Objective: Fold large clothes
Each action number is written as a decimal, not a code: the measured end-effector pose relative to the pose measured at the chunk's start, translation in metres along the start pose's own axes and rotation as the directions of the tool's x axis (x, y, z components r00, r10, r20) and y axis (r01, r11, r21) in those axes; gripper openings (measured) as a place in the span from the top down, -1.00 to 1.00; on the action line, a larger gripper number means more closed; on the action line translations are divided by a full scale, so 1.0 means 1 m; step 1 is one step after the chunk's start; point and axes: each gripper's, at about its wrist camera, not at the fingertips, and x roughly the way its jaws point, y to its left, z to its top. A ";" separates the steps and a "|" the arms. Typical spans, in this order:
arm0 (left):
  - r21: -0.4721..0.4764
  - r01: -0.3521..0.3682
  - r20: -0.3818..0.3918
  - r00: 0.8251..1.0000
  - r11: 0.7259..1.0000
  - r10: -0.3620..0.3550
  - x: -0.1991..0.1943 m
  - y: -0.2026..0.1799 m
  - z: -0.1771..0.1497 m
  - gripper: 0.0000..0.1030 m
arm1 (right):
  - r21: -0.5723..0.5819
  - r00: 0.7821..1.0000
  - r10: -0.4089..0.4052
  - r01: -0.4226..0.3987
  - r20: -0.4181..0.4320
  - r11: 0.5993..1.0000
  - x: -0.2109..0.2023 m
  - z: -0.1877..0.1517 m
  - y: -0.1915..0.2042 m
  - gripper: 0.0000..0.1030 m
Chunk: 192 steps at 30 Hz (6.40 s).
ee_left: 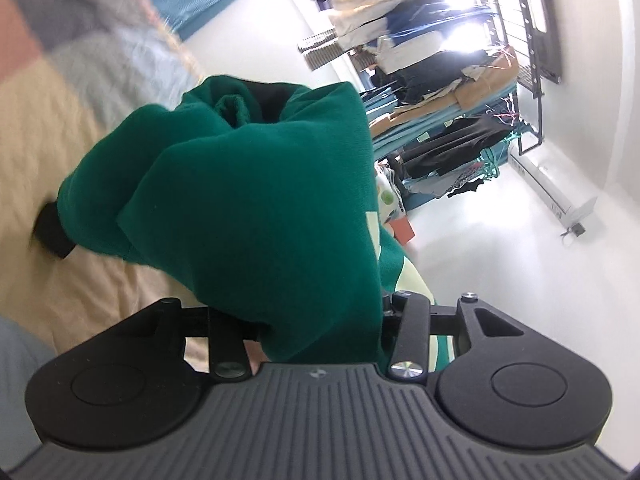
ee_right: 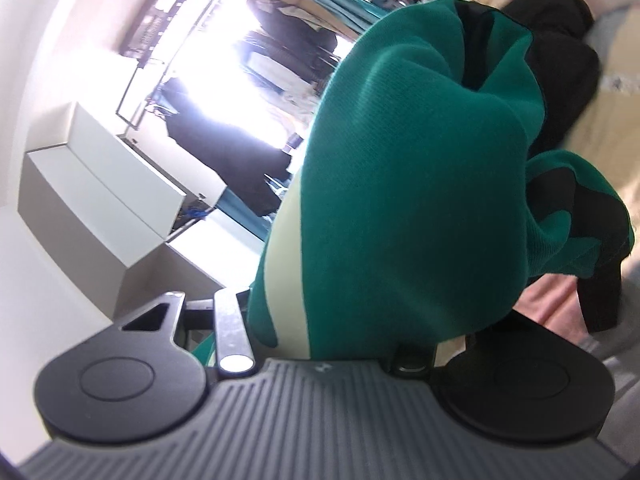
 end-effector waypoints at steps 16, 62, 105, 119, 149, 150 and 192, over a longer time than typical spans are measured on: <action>0.037 -0.042 -0.097 0.994 0.998 0.046 0.036 0.113 -0.043 -0.07 | 0.125 0.998 -0.036 0.041 -0.043 0.991 -0.016 -0.085 -0.078 -0.06; 0.683 -0.171 0.026 0.977 0.710 0.211 -0.234 -0.148 -0.064 -0.49 | -0.244 0.981 -0.190 0.195 0.044 0.950 -0.211 -0.102 0.193 -0.34; 0.810 -0.189 0.074 0.972 0.556 0.223 -0.370 -0.124 -0.156 -0.49 | -0.627 0.877 -0.453 0.444 0.159 0.640 -0.266 -0.252 0.232 -0.34; 0.760 -0.184 0.029 0.968 0.624 0.250 -0.359 -0.094 -0.143 -0.49 | -0.623 0.855 -0.489 0.478 0.171 0.619 -0.260 -0.258 0.224 -0.34; 0.807 -0.247 0.105 0.954 0.536 0.280 -0.360 -0.090 -0.157 -0.98 | -0.587 0.854 -0.489 0.491 0.178 0.644 -0.265 -0.252 0.218 -0.76; 0.808 -0.249 0.109 0.954 0.535 0.280 -0.360 -0.091 -0.157 -0.98 | -0.582 0.854 -0.488 0.492 0.180 0.647 -0.265 -0.252 0.218 -0.94; 0.801 -0.274 0.120 0.945 0.533 0.305 -0.361 -0.090 -0.159 -0.98 | -0.611 0.829 -0.511 0.529 0.226 0.589 -0.264 -0.258 0.225 -1.00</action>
